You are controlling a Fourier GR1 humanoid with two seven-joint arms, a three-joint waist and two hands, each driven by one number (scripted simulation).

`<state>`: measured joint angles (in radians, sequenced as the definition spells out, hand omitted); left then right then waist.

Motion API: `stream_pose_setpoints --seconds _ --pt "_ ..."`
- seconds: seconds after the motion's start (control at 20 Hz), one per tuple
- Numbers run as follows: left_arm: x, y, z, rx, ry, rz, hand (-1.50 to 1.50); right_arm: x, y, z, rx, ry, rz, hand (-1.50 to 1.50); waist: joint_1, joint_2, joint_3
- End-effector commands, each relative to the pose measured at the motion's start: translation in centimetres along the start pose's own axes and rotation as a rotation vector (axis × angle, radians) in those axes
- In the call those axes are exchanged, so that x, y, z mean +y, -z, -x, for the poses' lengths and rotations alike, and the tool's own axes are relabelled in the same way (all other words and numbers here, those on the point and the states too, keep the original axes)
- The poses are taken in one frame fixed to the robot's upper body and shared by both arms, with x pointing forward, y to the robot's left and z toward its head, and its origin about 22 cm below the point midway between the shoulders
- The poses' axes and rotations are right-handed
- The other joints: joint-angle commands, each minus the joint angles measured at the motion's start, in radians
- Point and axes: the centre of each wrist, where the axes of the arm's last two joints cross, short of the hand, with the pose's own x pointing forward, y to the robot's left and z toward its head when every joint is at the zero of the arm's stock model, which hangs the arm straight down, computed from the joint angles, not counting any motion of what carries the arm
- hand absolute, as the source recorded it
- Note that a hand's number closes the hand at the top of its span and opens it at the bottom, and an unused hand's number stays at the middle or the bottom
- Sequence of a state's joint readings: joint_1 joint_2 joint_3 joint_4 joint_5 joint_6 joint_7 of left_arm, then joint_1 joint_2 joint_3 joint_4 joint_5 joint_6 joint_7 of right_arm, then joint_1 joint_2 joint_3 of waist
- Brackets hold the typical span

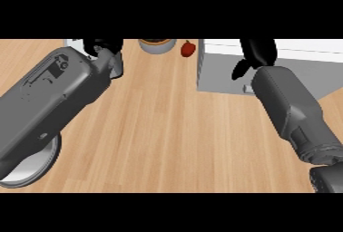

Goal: Pick up the can, place it into the drawer and close the drawer

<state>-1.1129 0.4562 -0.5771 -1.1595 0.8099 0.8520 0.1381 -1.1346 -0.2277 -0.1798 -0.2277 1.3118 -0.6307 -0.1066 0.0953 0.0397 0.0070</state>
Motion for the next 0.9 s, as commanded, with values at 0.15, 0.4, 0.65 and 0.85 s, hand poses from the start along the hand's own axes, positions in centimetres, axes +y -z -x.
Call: stream_pose_setpoints --seconds 0.15,0.4,0.65,0.85 --pt "0.8 0.0 -1.1 -0.001 -0.005 0.015 -1.50 -3.7 3.2 -0.7 -0.034 0.081 0.004 -1.50 0.028 0.002 -0.004" --pt "1.3 -0.4 -0.5 0.009 -0.002 0.020 -1.50 -2.9 3.0 -2.4 0.036 0.487 0.005 -1.50 0.020 -0.005 0.000" --pt "1.4 -1.0 -0.5 0.018 -0.009 0.013 -1.50 -2.5 2.6 -1.3 0.094 0.714 0.025 -1.50 0.015 -0.013 -0.001" --pt "1.0 -1.7 -0.1 0.009 -0.003 0.016 -1.50 -2.9 2.7 -0.7 0.079 0.761 0.036 -1.50 0.012 -0.007 -0.003"
